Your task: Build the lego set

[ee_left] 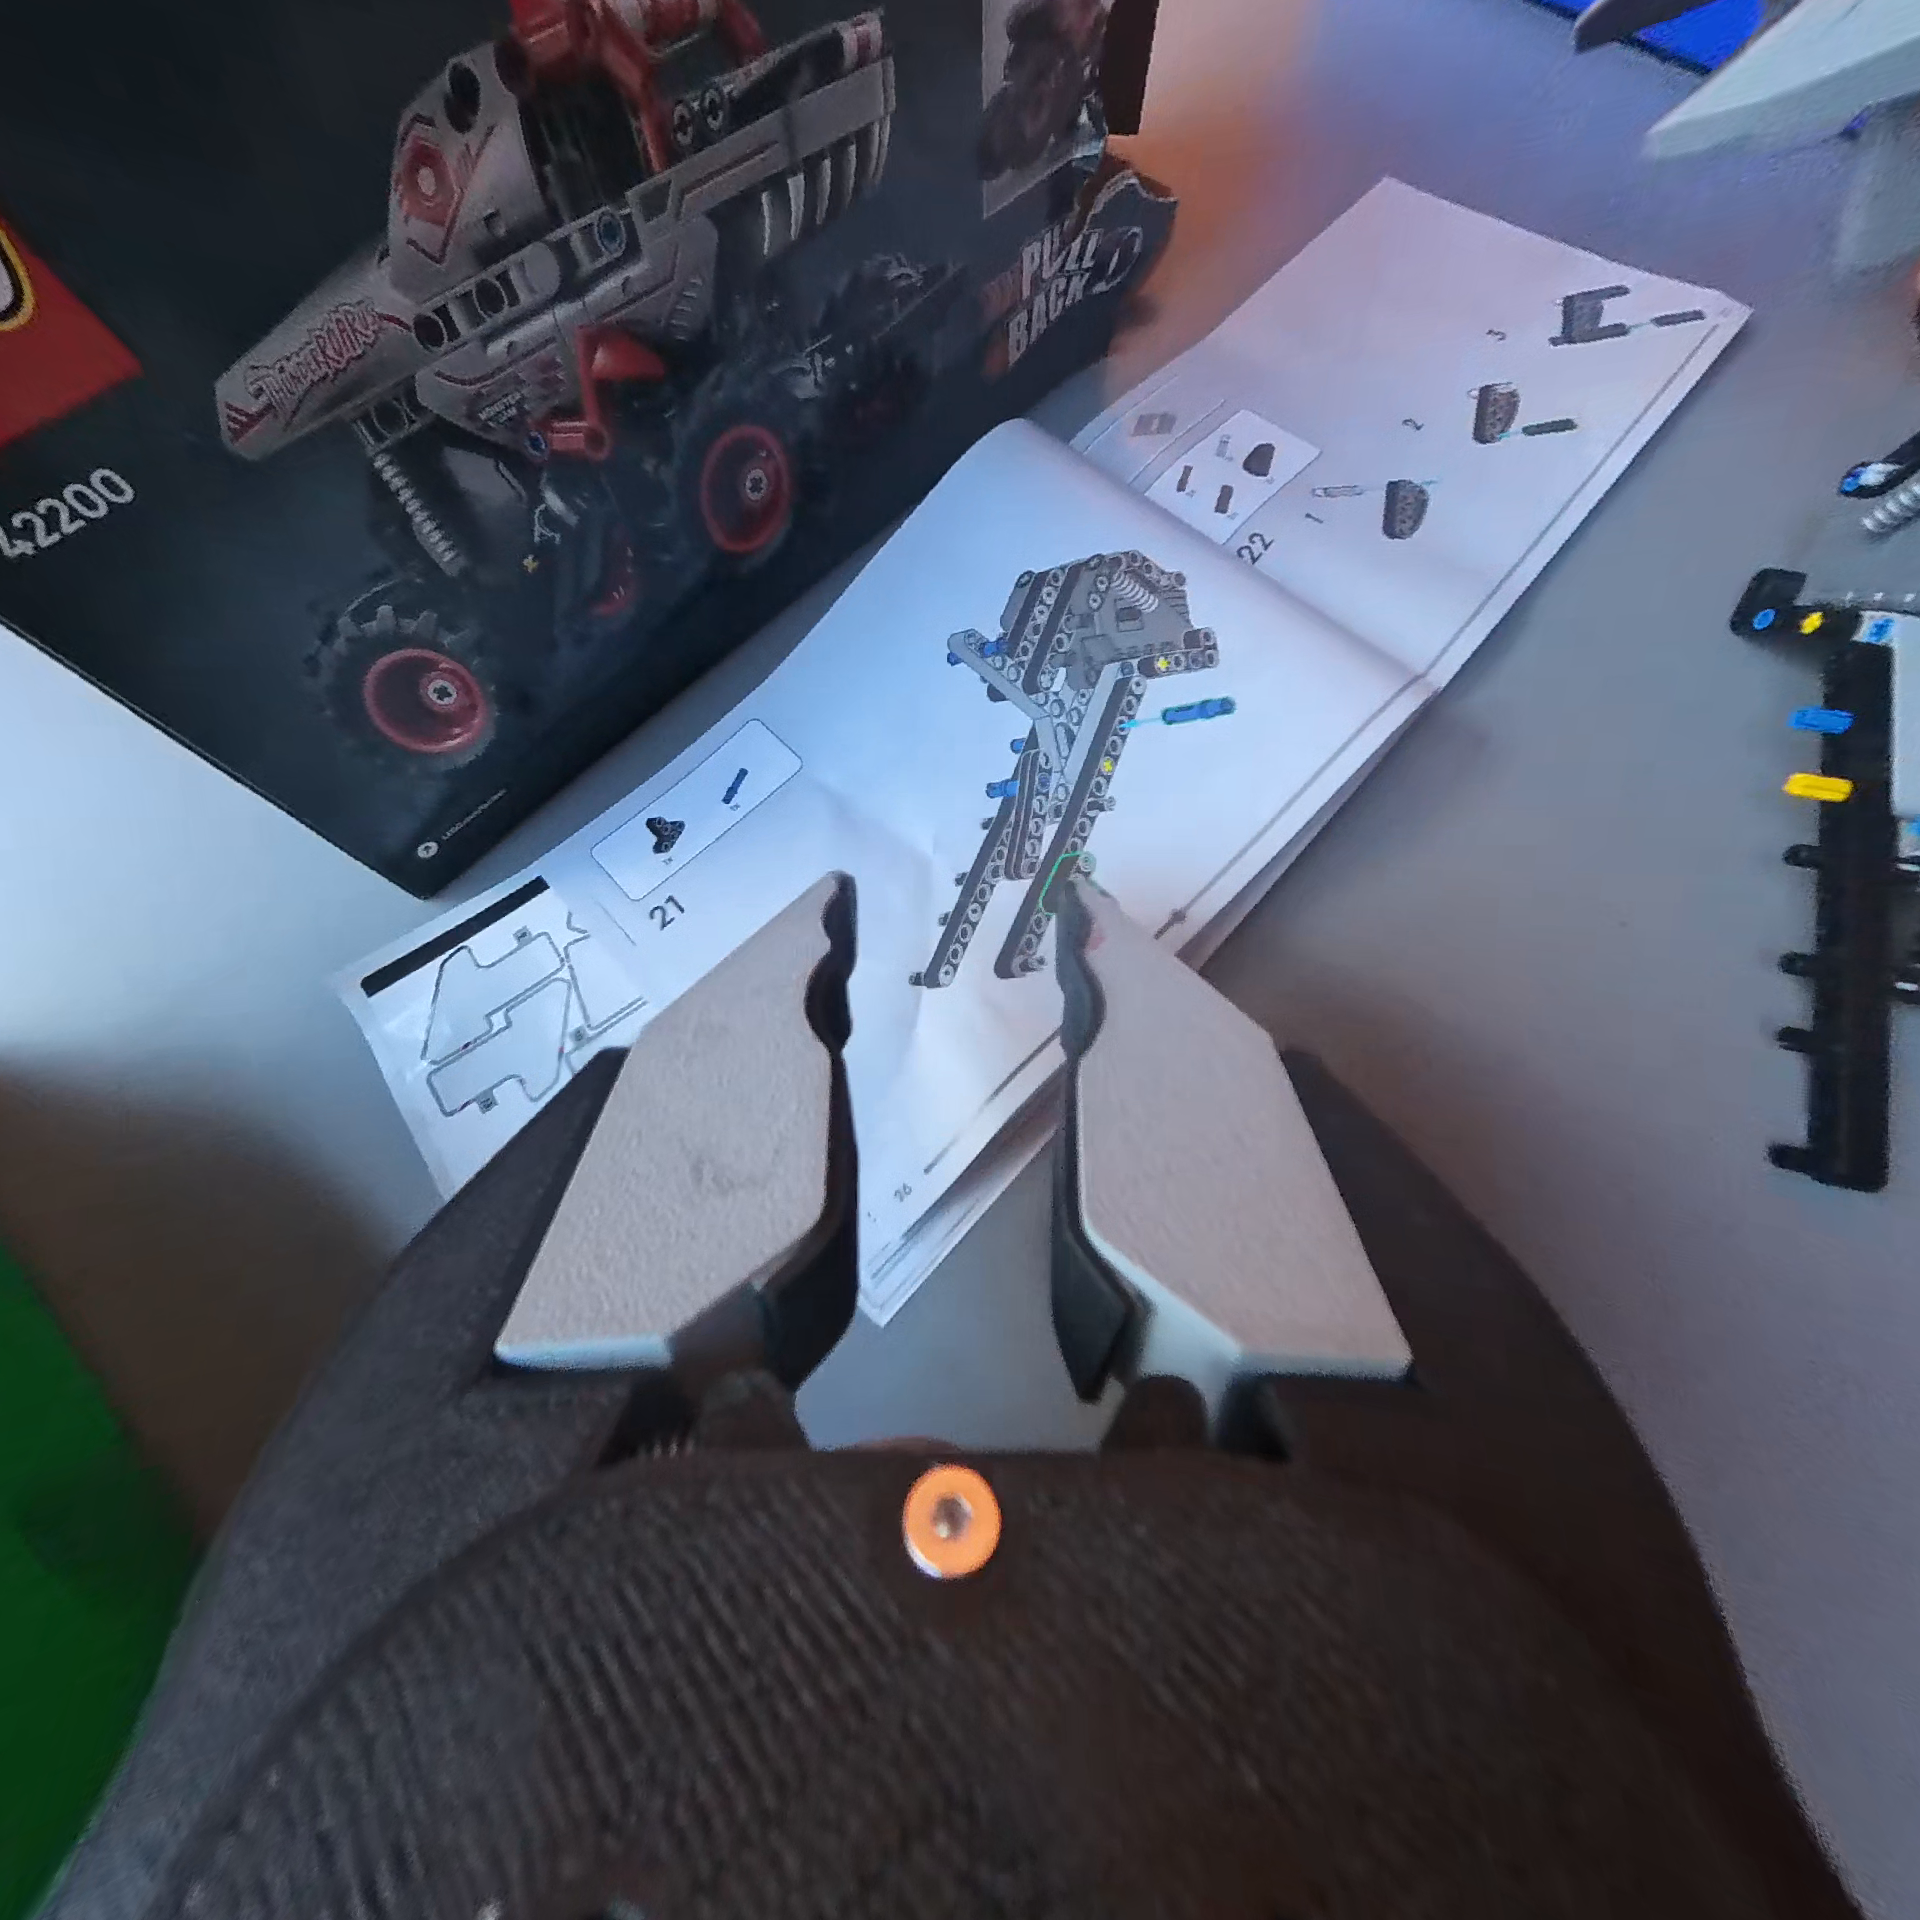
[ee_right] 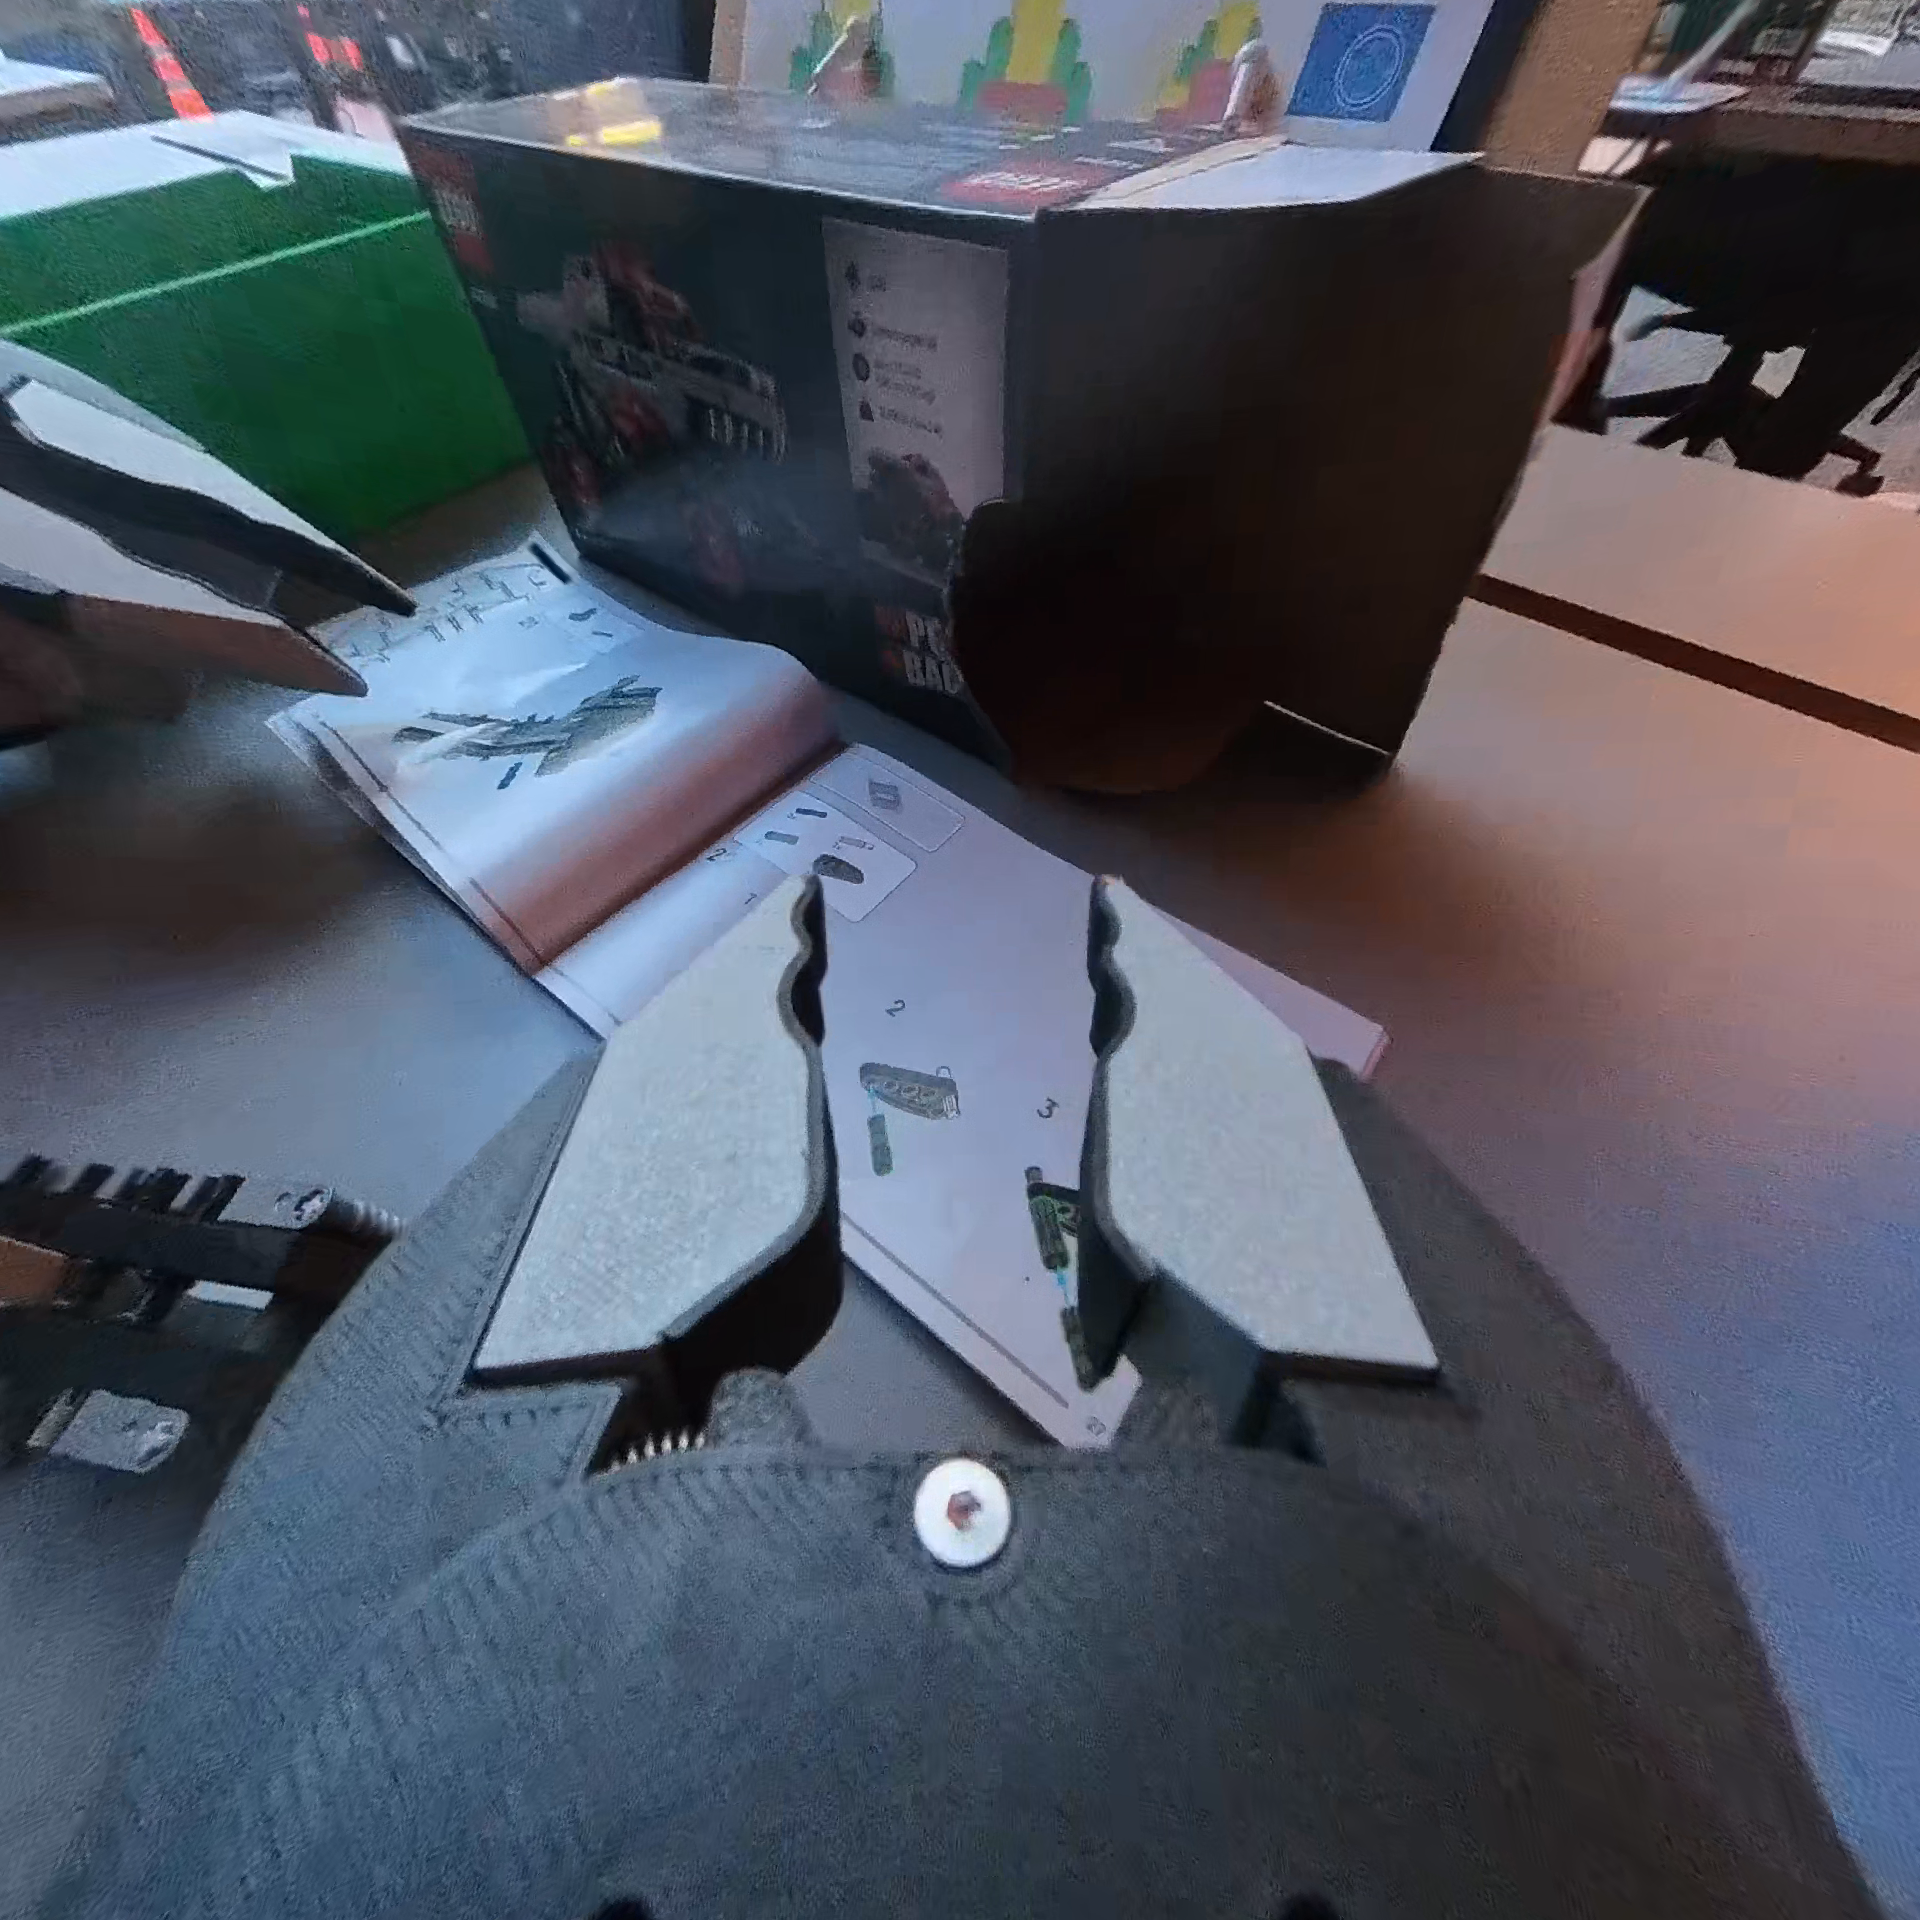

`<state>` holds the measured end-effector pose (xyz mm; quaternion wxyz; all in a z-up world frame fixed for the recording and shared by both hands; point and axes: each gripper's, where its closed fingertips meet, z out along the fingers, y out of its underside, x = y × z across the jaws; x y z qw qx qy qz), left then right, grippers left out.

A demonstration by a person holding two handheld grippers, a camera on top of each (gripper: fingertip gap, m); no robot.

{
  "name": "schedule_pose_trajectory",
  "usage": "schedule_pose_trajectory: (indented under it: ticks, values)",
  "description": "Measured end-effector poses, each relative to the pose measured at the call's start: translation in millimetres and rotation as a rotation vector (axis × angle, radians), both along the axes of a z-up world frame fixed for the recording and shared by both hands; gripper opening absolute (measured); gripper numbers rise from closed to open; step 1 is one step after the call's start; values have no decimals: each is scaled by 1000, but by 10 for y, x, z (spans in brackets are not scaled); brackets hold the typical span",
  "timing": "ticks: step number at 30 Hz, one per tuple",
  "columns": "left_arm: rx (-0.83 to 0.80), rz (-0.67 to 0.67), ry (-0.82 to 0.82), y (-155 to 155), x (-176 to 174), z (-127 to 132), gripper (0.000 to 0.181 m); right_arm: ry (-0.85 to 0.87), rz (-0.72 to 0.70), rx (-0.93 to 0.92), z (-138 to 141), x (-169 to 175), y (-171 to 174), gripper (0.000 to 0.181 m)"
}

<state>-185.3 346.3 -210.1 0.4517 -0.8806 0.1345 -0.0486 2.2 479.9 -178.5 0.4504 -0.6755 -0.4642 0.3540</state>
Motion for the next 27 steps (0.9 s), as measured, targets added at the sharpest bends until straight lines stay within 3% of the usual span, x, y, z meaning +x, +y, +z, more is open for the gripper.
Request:
schedule_pose_trajectory:
  ticks: [1, 8, 15, 20, 27]
  values:
    - [3, 4, 2, -3, -7, 4, 37, 12, 5, -13, 9, -2, -2, 49]
    - [56, 0, -67, -34, -9, 179, 38, 32, 7, 8, 72, -6, -14, 50]
    - [110, -21, -65, -70, 40, 306, 25, 36, 14, 2, 71, -16, -13, 49]
    - [109, -20, -51, -64, 56, 286, 12, 38, 13, 15, 90, -18, -28, 48]
    - [105, -10, -48, -50, 38, 264, 9, 44, 6, 26, 109, -5, -26, 48]
